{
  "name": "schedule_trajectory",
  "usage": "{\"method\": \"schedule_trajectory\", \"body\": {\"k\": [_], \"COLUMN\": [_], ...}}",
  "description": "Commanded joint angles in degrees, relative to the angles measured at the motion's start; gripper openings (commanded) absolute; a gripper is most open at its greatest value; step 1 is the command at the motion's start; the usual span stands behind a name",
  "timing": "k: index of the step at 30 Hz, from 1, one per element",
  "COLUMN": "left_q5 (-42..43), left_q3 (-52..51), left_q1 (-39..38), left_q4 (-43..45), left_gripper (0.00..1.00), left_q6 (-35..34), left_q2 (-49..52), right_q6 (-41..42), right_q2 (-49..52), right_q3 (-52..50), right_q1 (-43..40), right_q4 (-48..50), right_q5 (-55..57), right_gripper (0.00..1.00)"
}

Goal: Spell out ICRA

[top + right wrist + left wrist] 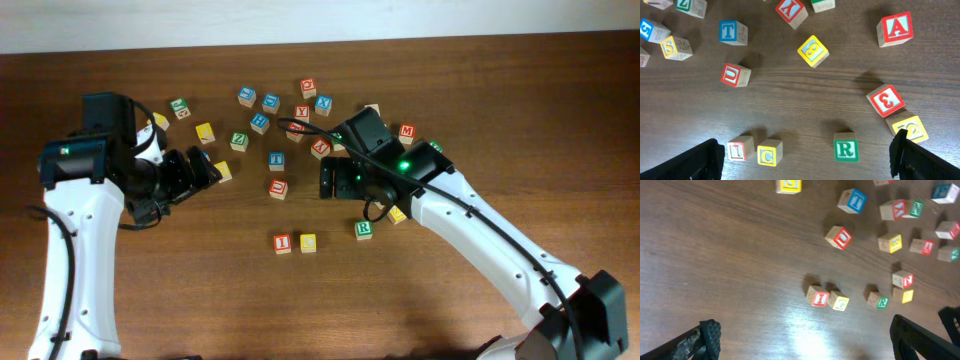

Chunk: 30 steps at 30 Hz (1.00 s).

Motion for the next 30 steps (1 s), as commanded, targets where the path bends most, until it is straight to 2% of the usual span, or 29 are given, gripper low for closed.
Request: {"method": "schedule_trajectory", "body": {"k": [1, 5, 8, 11, 19, 23, 30], "left_q5": [2.47, 1.53, -2.86, -6.64, -6.4, -3.78, -4.0], "left_q3": [-0.17, -0.17, -0.17, -0.17, -0.17, -0.17, -0.17], "left_q1": [-0.02, -0.02, -0.02, 0.0, -0.02, -0.35, -7.69], "left_q4": [1.14, 2.75, 2.58, 2.67, 3.91, 3.76, 8.04], "left_gripper": [1.0, 1.0, 1.0, 1.0, 1.0, 1.0, 1.0], "left_q6": [2.25, 2.21, 2.19, 1.88, 1.77, 2.47, 4.52], "left_q2": [0.63, 0.63, 0.63, 0.63, 6.27, 10.21, 10.93], "right_q6": [-0.33, -0.35, -0.35, -0.37, -0.37, -0.35, -0.37], "right_q2": [0.39, 0.39, 0.39, 0.39, 0.39, 0.39, 0.5], "right_q3": [0.02, 0.02, 0.02, 0.02, 0.02, 0.02, 0.02], "right_q1": [-0.07, -0.13, -1.46, -5.66, -20.85, -21.86, -21.81], "right_q4": [0.24, -0.02, -0.28, -3.28, -11.52, -11.5, -11.98], "right_q5": [1.79, 5.4, 9.05, 9.42, 9.4, 9.38, 6.99], "right_gripper": [0.98, 0.98, 0.98, 0.98, 0.98, 0.98, 0.98]}}
